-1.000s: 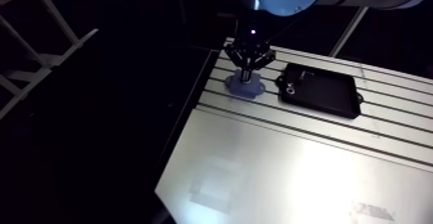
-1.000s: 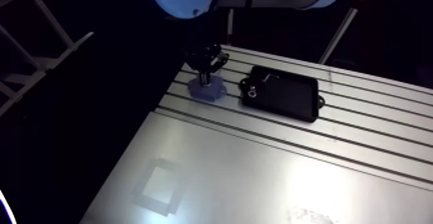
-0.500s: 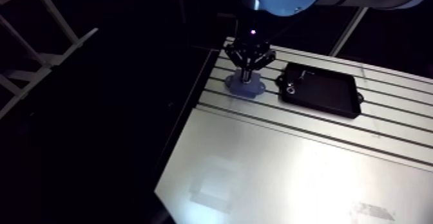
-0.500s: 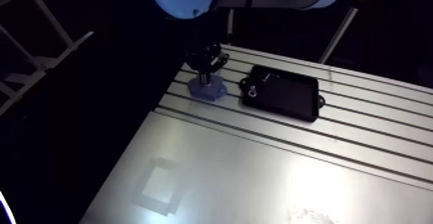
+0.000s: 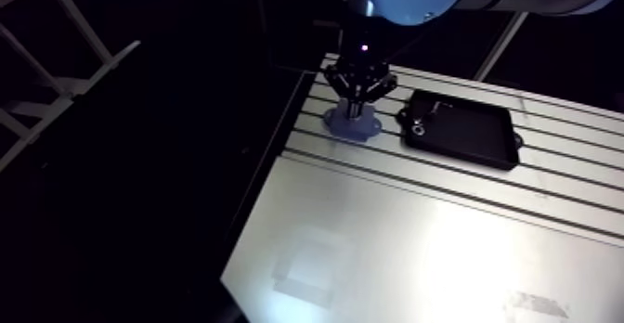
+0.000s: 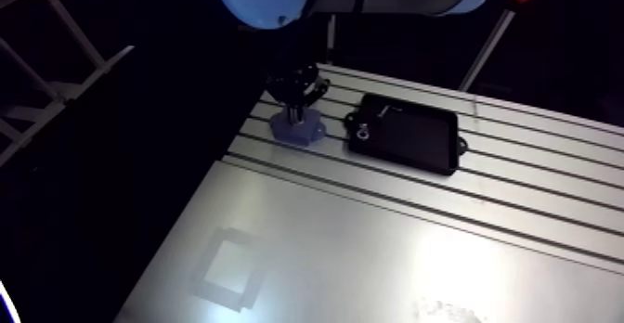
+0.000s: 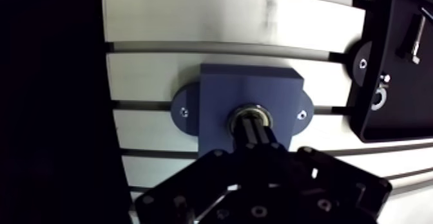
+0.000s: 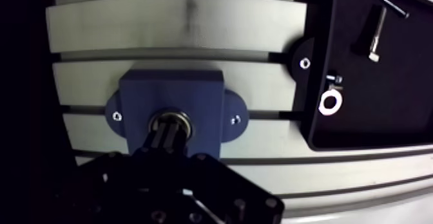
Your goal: Pick up the bearing and press it into the housing until flush.
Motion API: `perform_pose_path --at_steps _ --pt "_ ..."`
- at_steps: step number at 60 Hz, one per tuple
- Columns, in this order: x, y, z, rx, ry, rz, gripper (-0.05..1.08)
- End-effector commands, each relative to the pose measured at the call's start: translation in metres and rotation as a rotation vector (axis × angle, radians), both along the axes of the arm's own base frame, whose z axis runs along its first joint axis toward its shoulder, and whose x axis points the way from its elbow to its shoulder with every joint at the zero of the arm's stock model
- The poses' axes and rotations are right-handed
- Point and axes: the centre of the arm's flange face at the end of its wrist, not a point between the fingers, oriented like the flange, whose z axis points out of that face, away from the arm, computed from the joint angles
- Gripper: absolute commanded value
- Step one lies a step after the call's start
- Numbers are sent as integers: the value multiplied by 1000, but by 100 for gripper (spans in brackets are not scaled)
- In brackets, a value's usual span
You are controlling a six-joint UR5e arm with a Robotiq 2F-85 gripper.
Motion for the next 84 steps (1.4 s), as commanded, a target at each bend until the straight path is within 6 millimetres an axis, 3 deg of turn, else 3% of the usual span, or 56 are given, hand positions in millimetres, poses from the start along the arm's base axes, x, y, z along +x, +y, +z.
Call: perform_pose_path --at_steps 1,65,84 --pt "0 2 -1 1 -3 -3 107" --pt "0 0 -7 4 -13 2 107" --pt "-8 2 9 0 11 -5 106"
